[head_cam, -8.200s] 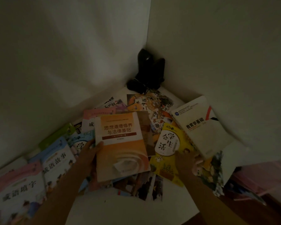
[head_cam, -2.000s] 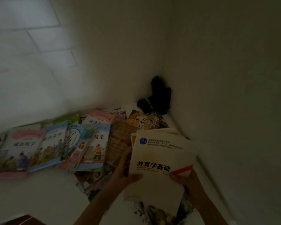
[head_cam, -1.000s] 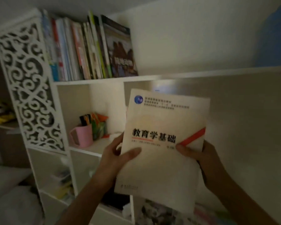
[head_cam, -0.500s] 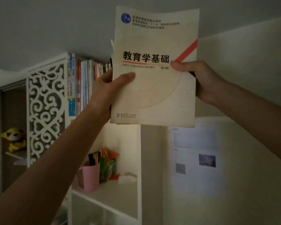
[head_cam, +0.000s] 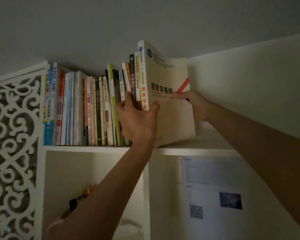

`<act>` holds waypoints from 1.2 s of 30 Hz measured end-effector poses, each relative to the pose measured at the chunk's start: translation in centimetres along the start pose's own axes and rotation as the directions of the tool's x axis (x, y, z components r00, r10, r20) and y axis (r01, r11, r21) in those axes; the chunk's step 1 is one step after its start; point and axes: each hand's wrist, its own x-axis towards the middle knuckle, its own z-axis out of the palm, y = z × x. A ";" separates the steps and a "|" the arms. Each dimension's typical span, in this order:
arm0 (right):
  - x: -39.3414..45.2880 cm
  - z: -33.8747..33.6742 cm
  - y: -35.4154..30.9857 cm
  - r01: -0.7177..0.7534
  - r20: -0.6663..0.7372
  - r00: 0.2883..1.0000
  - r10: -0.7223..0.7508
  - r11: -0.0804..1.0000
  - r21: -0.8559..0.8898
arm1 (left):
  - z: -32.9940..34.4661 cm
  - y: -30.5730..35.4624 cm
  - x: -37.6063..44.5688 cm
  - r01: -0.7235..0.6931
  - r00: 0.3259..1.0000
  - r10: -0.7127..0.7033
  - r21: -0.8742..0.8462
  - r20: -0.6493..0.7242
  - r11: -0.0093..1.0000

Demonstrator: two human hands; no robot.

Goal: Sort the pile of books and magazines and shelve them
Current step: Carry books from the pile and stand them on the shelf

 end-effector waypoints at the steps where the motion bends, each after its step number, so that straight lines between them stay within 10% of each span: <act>1: 0.5 0.2 0.3 0.016 -0.053 0.998 -0.019 0.999 -0.051 | 0.7 -0.1 0.0 0.003 0.999 -0.001 0.062 -0.032 0.998; 7: 1.3 3.4 2.4 -0.036 -0.221 0.965 -0.138 0.771 -0.636 | 3.2 0.0 0.7 0.174 0.985 -0.170 0.207 -0.036 0.963; 11: -1.7 5.6 1.3 0.108 -0.033 0.989 -0.142 0.864 -0.491 | 1.0 -2.5 1.2 -0.028 0.974 0.003 0.104 0.227 0.994; 14: -4.3 5.8 0.7 0.172 0.155 0.982 -0.111 0.864 -0.473 | -3.2 -6.3 1.9 -0.303 0.848 0.295 -0.053 0.442 0.951; 17: -4.8 6.5 1.4 0.237 0.242 0.962 -0.123 0.818 -0.524 | -5.3 -9.4 3.6 -0.538 0.693 0.443 -0.002 0.569 0.843; 21: -3.0 7.5 2.5 0.278 0.240 0.956 -0.167 0.770 -0.574 | -5.0 -10.5 5.2 -0.683 0.663 0.408 0.285 0.628 0.672; 25: -1.4 8.0 3.3 0.286 0.229 0.957 -0.179 0.719 -0.633 | -4.8 -10.0 6.1 -0.756 0.649 0.425 0.471 0.632 0.455; 36: -0.5 9.1 4.4 0.359 0.176 0.928 -0.328 0.666 -0.654 | -4.2 -6.5 9.1 -0.724 0.670 0.430 0.407 0.605 0.557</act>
